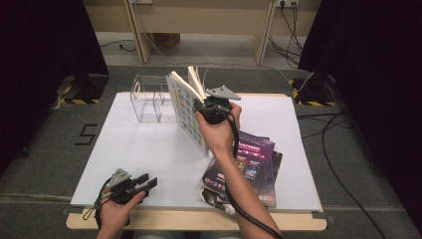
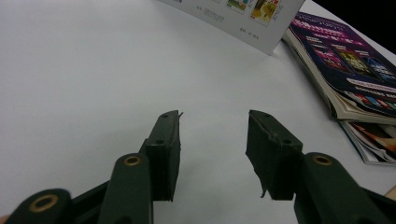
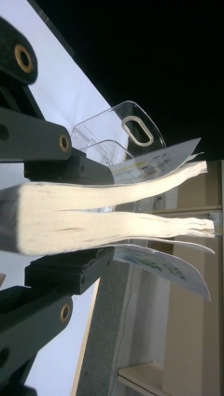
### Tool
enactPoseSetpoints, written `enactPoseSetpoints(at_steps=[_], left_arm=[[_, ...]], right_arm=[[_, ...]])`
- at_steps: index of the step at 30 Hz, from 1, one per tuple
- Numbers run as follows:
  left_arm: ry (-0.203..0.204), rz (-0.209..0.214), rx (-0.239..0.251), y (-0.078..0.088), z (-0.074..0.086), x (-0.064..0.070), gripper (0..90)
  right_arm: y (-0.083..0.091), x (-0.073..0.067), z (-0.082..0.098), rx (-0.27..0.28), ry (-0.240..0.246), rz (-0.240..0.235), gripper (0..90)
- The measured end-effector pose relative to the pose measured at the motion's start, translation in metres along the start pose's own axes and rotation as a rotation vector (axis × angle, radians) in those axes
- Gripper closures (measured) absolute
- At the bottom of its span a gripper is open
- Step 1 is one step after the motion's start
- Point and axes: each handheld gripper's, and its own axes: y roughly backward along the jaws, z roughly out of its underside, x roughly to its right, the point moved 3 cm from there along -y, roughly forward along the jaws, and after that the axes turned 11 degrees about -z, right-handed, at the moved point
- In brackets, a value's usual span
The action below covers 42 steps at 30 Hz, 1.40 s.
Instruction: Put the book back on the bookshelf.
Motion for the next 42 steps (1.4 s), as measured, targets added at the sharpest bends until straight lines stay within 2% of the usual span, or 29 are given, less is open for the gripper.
enactPoseSetpoints(at_steps=[7, 12, 21, 25, 33, 37, 42], left_arm=[[0.001, 0.001, -0.003, 0.0, 0.0, 0.0, 54.2], [-0.002, 0.004, -0.005, -0.001, 0.001, 0.0, 54.2], [-0.005, 0.005, -0.008, -0.001, 0.001, 0.0, 54.3], [-0.006, 0.007, -0.009, -0.001, 0.001, 0.001, 54.3], [-0.008, 0.012, -0.01, -0.002, 0.001, 0.002, 54.4], [-0.008, 0.012, -0.009, -0.002, 0.001, 0.001, 54.6], [-0.004, 0.012, -0.007, -0.001, 0.001, 0.001, 54.7]], right_arm=[[-0.006, 0.001, -0.004, -0.02, -0.038, 0.001, 62.1], [-0.01, 0.002, -0.008, -0.061, -0.055, 0.008, 64.3], [-0.013, 0.003, -0.013, -0.077, -0.047, 0.035, 72.3], [-0.013, 0.003, -0.013, -0.084, -0.037, 0.053, 73.2], [-0.014, 0.003, -0.016, -0.107, -0.019, 0.039, 74.5], [-0.016, 0.002, -0.017, -0.093, -0.018, 0.018, 74.6], [-0.018, 0.002, -0.024, -0.063, -0.014, 0.026, 74.8]])
